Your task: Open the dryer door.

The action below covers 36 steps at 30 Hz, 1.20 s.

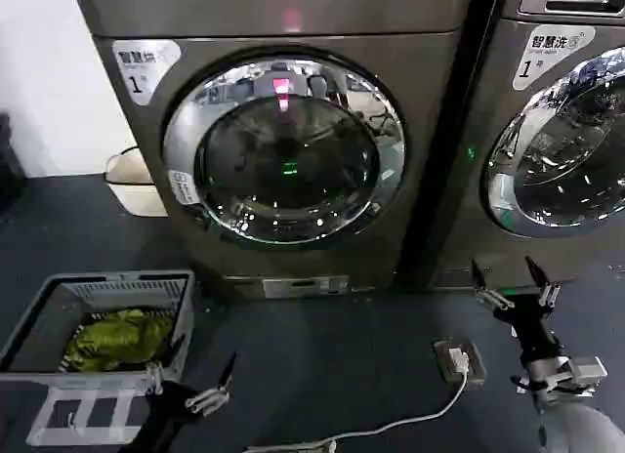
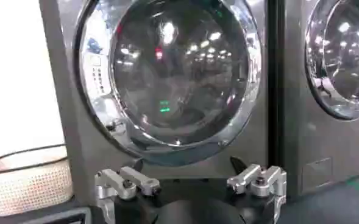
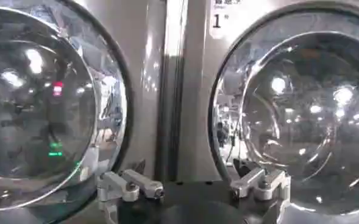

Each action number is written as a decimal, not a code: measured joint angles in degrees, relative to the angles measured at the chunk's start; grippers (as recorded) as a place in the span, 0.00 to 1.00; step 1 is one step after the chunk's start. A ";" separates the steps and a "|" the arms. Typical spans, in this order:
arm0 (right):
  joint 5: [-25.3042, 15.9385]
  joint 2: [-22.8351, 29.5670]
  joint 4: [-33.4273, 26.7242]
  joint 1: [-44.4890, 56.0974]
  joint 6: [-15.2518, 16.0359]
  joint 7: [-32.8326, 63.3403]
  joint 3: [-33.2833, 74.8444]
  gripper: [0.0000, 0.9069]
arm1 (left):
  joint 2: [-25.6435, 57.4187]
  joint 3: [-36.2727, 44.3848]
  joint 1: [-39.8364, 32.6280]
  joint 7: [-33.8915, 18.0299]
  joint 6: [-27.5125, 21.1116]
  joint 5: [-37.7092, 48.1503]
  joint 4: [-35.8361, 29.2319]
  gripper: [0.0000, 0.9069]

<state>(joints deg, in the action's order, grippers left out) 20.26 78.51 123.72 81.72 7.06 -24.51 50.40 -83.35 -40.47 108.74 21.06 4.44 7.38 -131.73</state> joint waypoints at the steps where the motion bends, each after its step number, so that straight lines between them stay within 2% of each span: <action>1: 0.07 -0.87 -0.01 -1.03 0.74 -1.45 -1.05 1.00 | 0.00 0.10 -0.04 0.02 0.00 -0.20 0.08 1.00; 5: 1.22 -6.38 -1.29 -6.86 4.71 -6.02 -7.47 1.00 | 0.01 0.98 -0.11 0.10 0.06 -1.28 0.26 1.00; 9: 1.25 -11.45 -4.43 -13.59 2.98 -7.35 -14.88 1.00 | -0.21 1.18 0.11 0.42 0.12 -2.44 0.16 1.00; 13: 1.75 -14.25 -8.75 -21.27 3.05 -8.36 -23.70 1.00 | -0.76 1.31 0.22 0.84 -0.28 -4.01 -0.07 1.00; 25: 2.75 -12.94 -22.84 -41.19 3.39 -9.35 -42.60 1.00 | -2.23 2.32 0.56 0.92 -0.51 -7.01 0.82 1.00; 30: 4.11 -11.26 -25.75 -46.19 4.49 -9.61 -46.51 1.00 | -2.48 2.30 0.56 0.89 -0.35 -7.44 0.84 1.00; 36: 4.40 -9.15 -29.71 -51.44 3.96 -9.65 -51.34 1.00 | -2.35 2.22 0.30 0.90 -0.15 -7.32 1.51 1.00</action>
<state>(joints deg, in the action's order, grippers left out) 24.67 69.35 94.00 30.28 11.02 -34.17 -0.95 -85.70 -38.25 109.04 21.96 4.28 0.05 -130.22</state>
